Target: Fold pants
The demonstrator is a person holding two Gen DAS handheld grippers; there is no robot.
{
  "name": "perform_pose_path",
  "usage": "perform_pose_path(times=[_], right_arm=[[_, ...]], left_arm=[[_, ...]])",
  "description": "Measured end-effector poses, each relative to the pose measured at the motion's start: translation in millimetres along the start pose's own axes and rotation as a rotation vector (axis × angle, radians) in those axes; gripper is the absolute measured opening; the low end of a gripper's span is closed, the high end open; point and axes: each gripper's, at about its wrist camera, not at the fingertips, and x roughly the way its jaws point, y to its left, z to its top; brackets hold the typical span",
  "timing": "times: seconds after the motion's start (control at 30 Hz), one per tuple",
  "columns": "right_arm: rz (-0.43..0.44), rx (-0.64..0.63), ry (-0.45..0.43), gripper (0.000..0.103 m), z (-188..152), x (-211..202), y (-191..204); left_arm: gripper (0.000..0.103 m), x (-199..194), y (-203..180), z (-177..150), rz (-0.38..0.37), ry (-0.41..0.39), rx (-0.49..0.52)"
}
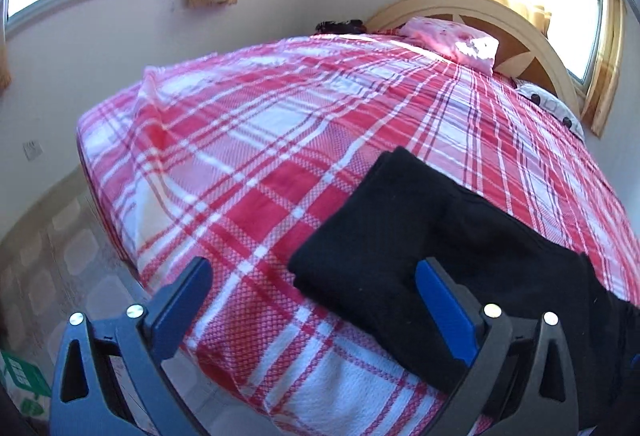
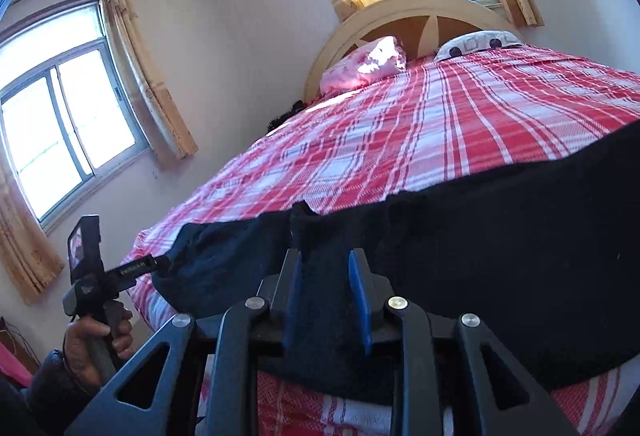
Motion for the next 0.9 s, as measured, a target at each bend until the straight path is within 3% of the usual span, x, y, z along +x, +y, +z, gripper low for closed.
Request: perform_pose_path(times=[0.3, 0.37, 0.47, 0.6, 0.7, 0.77, 0.8, 0.87, 0.9], right_arm=[[-0.023, -0.003, -0.002, 0.027, -1, -3, 0], [-0.034, 0.010, -0.016, 0.027, 2, -7, -4], [-0.037, 0.021, -0.010, 0.027, 1, -9, -8], [-0.009, 0.016, 0.031, 0.027, -2, -2, -5], [0.048, 0.004, 0.058, 0.027, 2, 5, 2], [0.110, 0.029, 0.073, 0.029, 15, 12, 4], [0.139, 0.044, 0.076, 0.034, 26, 18, 5], [0.169, 0.041, 0.090, 0.073, 41, 33, 7], [0.164, 0.025, 0.096, 0.075, 49, 45, 10]], left_arm=[[0.103, 5, -9, -7, 0.029, 0.017, 0.055], [0.103, -6, -13, -3, 0.078, -0.039, 0.079], [0.103, -29, -30, 6, 0.040, -0.132, 0.155], [0.103, -39, -73, 13, -0.005, -0.222, 0.334], [0.103, -26, -90, 18, 0.011, -0.211, 0.368], [0.103, -9, -91, 19, 0.032, -0.150, 0.334], [0.103, -2, -90, 17, 0.039, -0.121, 0.323], [0.103, 17, -84, 10, 0.112, -0.053, 0.310], [0.103, 23, -78, 5, 0.123, -0.032, 0.298]])
